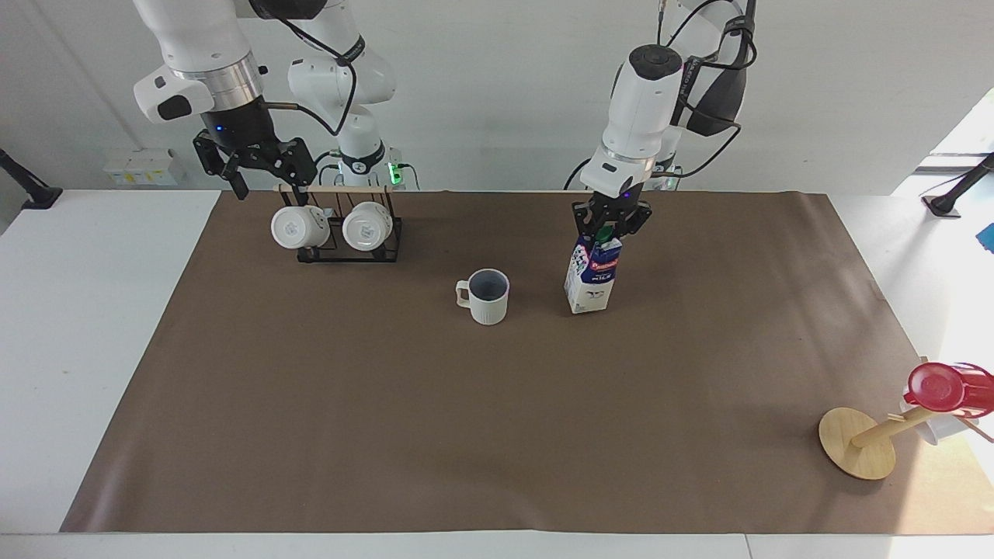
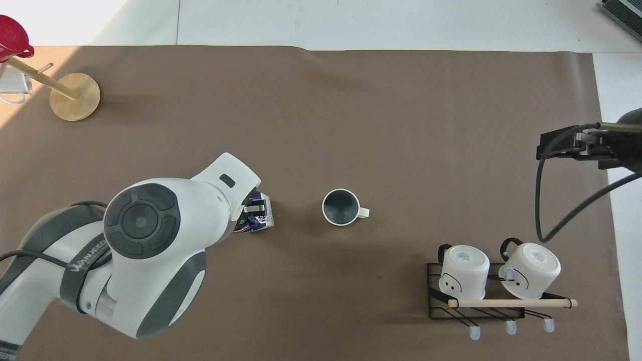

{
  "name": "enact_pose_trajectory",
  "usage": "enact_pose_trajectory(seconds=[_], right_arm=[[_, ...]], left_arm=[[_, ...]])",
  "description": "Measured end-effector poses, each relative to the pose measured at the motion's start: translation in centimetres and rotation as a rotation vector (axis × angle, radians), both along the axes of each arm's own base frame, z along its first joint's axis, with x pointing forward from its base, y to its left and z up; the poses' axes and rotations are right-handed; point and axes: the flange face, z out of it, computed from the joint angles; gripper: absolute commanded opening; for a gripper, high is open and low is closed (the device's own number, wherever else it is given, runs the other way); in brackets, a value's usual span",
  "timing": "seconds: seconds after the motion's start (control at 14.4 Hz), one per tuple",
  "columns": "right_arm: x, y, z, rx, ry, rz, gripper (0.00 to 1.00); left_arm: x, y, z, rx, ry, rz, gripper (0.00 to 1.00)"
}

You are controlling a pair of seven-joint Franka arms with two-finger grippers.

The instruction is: Place cup and milk on table

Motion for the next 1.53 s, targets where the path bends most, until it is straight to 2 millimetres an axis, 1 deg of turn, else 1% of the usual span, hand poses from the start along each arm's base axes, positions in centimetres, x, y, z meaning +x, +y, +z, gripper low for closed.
enact_pose_trajectory(seconds=[0.21,0.28,0.42,0.56,0.63,0.9,1.04,1.18,1.25,1.39,1.46,1.53], right_arm=[[0.0,-0.3,0.0,0.001,0.000,-0.005,1.00],[0.0,-0.3,0.0,0.001,0.000,-0.005,1.00],[0.0,-0.3,0.0,0.001,0.000,-0.005,1.00],[0.0,-0.3,0.0,0.001,0.000,-0.005,1.00],[0.0,-0.3,0.0,0.001,0.000,-0.005,1.00],[0.0,-0.3,0.0,0.001,0.000,-0.005,1.00],[0.0,-0.3,0.0,0.001,0.000,-0.005,1.00],[0.0,-0.3,0.0,0.001,0.000,-0.005,1.00],[0.0,-0.3,0.0,0.001,0.000,-0.006,1.00],[0.0,-0.3,0.0,0.001,0.000,-0.006,1.00],[0.0,-0.3,0.0,0.001,0.000,-0.006,1.00],[0.0,-0.3,0.0,0.001,0.000,-0.006,1.00]], left_arm=[[0.1,-1.6,-1.6,-0.006,0.002,0.021,0.46],[0.0,-1.9,-1.8,-0.007,0.003,0.022,0.55],[0.0,-2.1,-1.9,-0.007,0.003,0.022,1.00],[0.1,-2.2,-1.7,-0.010,-0.001,0.023,1.00],[0.3,-2.3,-1.3,-0.014,-0.006,0.024,1.00],[1.3,-2.2,2.0,-0.016,-0.010,0.036,1.00],[1.6,-2.0,3.2,-0.015,-0.008,0.041,1.00],[1.9,-1.3,4.3,0.005,0.016,0.032,1.00],[2.4,-0.3,5.4,0.021,0.030,0.015,1.00],[3.7,2.9,7.9,0.039,0.046,-0.015,1.00],[4.3,5.0,9.2,0.044,0.048,-0.027,1.00],[4.9,7.6,10.3,0.049,0.049,-0.040,1.00]])
